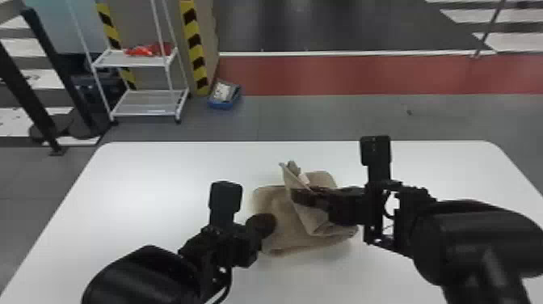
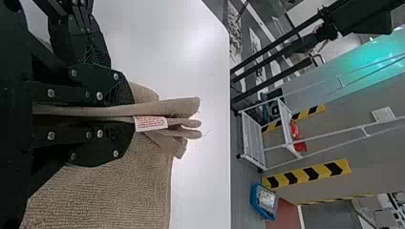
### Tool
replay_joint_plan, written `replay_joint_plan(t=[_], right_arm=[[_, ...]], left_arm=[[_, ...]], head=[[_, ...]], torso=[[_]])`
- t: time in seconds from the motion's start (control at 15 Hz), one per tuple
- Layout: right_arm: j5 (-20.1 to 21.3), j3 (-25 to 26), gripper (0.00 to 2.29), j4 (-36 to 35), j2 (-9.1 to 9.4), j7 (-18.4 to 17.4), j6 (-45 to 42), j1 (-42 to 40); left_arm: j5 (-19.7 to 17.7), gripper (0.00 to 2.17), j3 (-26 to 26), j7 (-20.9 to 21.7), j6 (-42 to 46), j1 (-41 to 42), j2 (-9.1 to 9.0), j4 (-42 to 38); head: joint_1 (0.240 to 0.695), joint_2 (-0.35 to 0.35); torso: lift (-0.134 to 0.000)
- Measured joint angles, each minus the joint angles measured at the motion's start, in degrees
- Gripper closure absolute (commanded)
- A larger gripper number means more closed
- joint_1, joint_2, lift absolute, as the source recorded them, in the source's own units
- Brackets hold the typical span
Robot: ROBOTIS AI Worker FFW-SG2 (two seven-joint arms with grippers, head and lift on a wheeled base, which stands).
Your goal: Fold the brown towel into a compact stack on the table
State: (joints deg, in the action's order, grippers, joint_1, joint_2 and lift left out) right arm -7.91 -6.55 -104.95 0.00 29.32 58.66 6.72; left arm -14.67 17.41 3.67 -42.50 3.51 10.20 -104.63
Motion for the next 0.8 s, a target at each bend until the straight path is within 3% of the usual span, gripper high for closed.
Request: replay_joint_plan(t=[0.67, 0.8], right_arm=[[-1.8, 1.4, 0.65, -1.3, 0.0, 1.0, -3.2, -3.2], [-2.1, 2.7, 1.64, -4.4, 0.0, 2.6, -3.9, -5.7]], left_arm=[[0.0, 1.84, 0.1, -0.1, 0.2, -0.2, -0.18, 0.8], [0.0, 1.84, 0.1, -0.1, 0.2, -0.1, -0.18, 0.8]], head=[[0.695, 0.04], [0.695, 0.033]], torso=[[-0.125], [-0.125]])
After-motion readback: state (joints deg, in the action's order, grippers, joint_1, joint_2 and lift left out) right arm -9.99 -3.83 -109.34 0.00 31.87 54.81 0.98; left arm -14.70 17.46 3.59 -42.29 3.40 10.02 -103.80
